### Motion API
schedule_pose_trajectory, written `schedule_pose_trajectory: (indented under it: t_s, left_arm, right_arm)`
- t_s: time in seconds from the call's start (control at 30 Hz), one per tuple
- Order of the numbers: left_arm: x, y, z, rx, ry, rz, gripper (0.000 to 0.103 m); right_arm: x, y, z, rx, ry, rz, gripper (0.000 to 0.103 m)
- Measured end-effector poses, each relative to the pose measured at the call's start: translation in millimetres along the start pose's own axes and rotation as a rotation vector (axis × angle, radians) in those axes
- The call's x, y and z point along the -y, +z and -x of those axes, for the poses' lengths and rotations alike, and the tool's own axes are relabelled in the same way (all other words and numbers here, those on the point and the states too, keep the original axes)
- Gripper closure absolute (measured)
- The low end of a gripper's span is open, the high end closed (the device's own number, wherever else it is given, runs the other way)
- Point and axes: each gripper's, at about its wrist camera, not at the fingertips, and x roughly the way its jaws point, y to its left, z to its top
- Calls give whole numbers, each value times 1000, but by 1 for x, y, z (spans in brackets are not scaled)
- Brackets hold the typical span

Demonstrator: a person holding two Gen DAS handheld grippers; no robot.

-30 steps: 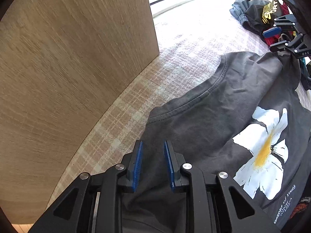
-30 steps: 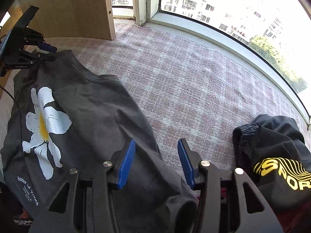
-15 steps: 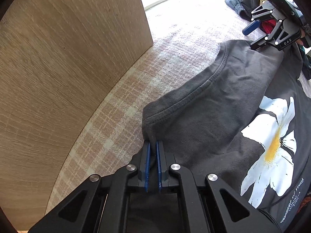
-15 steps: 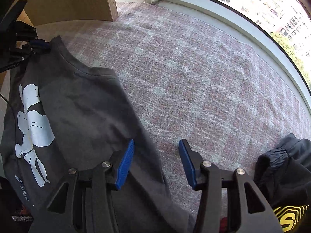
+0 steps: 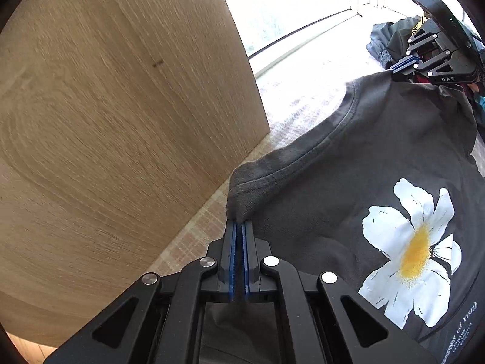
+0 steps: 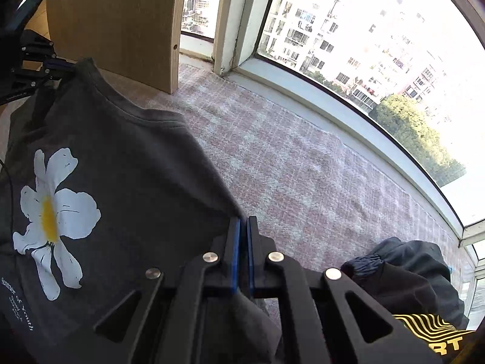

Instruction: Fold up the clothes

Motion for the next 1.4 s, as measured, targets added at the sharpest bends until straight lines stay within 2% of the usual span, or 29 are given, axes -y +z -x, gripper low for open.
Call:
schedule_pose_trajectory:
  t_s: [0.1, 0.23, 0.37, 0.43, 0.53, 0.63, 0.73, 0.8, 0.9, 1.03, 1.07, 1.13, 1.23, 1.33, 1.37, 1.4]
  left_arm:
    - [-1, 10, -15, -17, 19, 11, 100]
    - [-1, 13, -47, -80, 35, 26, 95]
    - [-24, 3, -19, -52, 39, 75, 93]
    - [-41, -8, 7, -38, 66, 87, 89]
    - [-67, -40, 48, -36, 91, 117, 81]
    - [-105, -88, 61, -92, 117, 177, 70]
    - [-134, -143, 61, -167, 123, 328, 72]
    - [-144, -175, 51, -201, 85, 424, 72]
    - [-132, -193, 23, -247, 92, 441, 72]
    - [-118, -201, 1, -292, 98, 431, 72]
    - [-115, -201, 0, -280, 93, 431, 76]
    - [-111, -202, 1, -266, 60, 438, 100]
    - [-98, -201, 10, -247, 138, 387, 101]
    - [-105, -207, 32, -214, 282, 443, 100]
    - [-110, -212, 36, -226, 306, 476, 97]
    - [-116, -219, 38, -254, 312, 517, 85]
  right_arm:
    - [18, 18, -21, -30, -41, -44, 99]
    - [21, 17, -38, -74, -72, -26, 98]
    - [21, 13, -51, -109, -100, -4, 91]
    - [32, 15, -41, -90, -116, -31, 88]
    - [48, 13, -9, -42, -101, -93, 88]
    - [61, 7, 24, 3, -74, -152, 84]
    - [51, -11, 50, 32, -53, -175, 72]
    - [43, -26, 62, 37, -41, -186, 72]
    - [33, -49, 71, 22, -10, -224, 72]
    - [20, -72, 70, 0, 2, -257, 72]
    - [19, -77, 70, -6, 2, -264, 72]
    - [18, -87, 75, -14, -4, -277, 72]
    - [18, -100, 82, -18, -28, -300, 72]
    - [20, -115, 90, -19, -32, -344, 72]
    - [19, -121, 94, -21, -30, -359, 72]
    - [18, -128, 98, -25, -24, -372, 72]
